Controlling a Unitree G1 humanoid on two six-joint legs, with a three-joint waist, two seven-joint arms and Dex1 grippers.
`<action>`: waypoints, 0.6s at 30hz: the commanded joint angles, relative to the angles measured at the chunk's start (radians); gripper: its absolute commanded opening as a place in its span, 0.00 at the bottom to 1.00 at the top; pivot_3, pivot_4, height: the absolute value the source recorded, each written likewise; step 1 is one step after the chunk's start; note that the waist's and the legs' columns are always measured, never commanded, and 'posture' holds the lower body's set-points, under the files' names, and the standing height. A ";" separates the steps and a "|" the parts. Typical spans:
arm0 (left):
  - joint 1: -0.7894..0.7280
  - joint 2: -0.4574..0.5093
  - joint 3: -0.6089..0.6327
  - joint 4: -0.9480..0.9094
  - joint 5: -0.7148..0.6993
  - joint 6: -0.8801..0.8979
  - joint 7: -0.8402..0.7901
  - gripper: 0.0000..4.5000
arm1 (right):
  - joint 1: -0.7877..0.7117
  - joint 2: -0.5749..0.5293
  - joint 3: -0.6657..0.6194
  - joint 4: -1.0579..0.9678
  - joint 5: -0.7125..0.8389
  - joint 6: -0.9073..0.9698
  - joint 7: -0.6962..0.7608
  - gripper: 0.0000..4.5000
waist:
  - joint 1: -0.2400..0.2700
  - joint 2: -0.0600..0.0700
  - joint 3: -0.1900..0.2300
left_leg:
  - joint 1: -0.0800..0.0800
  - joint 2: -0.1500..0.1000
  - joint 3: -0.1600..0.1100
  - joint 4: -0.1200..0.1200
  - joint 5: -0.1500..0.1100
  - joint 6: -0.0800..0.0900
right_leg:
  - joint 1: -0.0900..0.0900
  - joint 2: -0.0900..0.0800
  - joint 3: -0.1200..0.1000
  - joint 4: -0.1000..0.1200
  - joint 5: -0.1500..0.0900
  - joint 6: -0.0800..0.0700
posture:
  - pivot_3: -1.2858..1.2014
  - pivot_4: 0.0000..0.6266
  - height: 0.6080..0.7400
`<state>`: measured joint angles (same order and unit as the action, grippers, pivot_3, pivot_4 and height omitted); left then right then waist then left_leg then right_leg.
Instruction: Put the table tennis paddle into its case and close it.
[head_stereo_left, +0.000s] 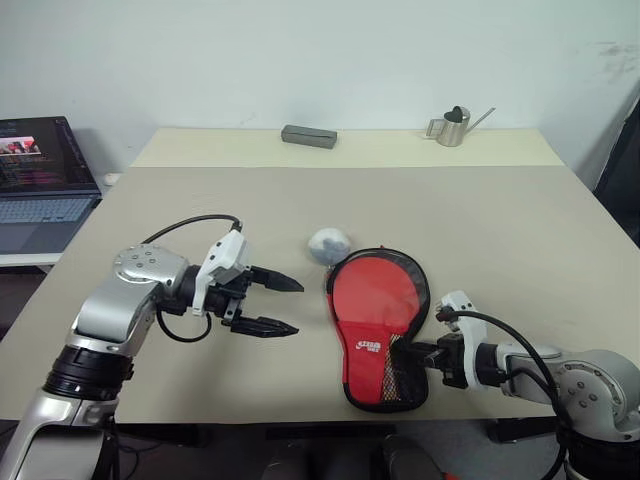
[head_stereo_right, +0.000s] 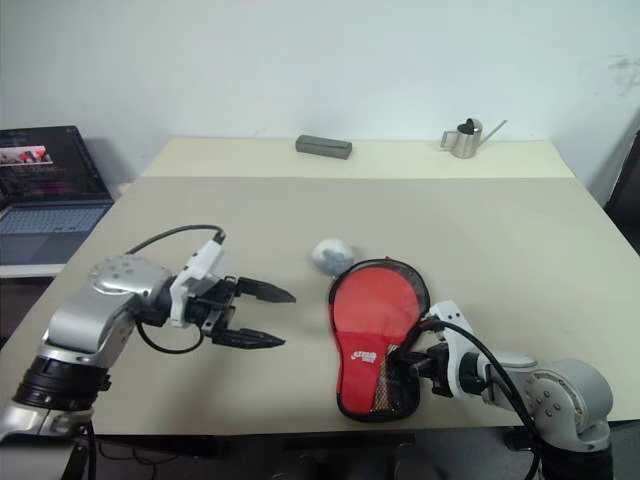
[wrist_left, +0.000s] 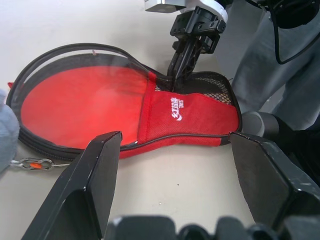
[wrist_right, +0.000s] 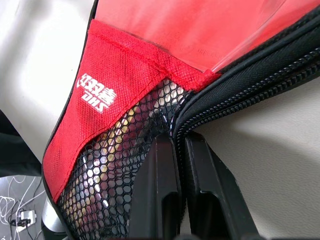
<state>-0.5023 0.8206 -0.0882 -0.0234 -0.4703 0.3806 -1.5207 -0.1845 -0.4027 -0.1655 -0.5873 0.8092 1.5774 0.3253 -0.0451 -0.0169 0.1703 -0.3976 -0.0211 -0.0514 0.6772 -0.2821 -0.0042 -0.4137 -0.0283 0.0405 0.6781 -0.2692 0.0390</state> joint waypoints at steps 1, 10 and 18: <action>-0.020 0.008 0.004 0.008 -0.010 -0.016 -0.039 0.83 | 0.025 -0.002 0.035 -0.018 0.040 0.037 0.010 0.01 | 0.000 0.000 0.000 | 0.000 0.000 0.000 0.000 0.000 0.000 | 0.000 0.000 0.000 0.000 0.000 0.000 | 0.52 0.24 1.00; -0.021 0.012 0.003 0.016 -0.010 -0.026 -0.037 0.83 | 0.039 0.005 0.036 -0.022 0.043 0.037 -0.001 0.01 | 0.000 0.000 0.000 | 0.000 0.000 0.000 0.000 0.000 0.000 | 0.000 0.000 0.000 0.000 0.000 0.000 | 0.52 0.24 1.00; -0.039 0.010 -0.002 0.033 -0.005 -0.032 -0.042 0.83 | 0.060 -0.007 0.031 -0.039 0.059 0.037 -0.001 0.01 | 0.003 0.000 0.000 | 0.000 0.000 -0.001 0.000 0.000 0.000 | 0.000 0.000 0.000 0.000 0.000 0.000 | 0.52 0.24 1.00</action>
<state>-0.5199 0.8206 -0.0944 0.0102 -0.4690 0.3621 -1.5238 -0.1591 -0.4022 -0.1685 -0.6120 0.8187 1.5762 0.3139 -0.0425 -0.0170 0.1702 -0.3976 -0.0213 -0.0521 0.6772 -0.2821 -0.0041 -0.4132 -0.0282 0.0403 0.6779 -0.2696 0.0390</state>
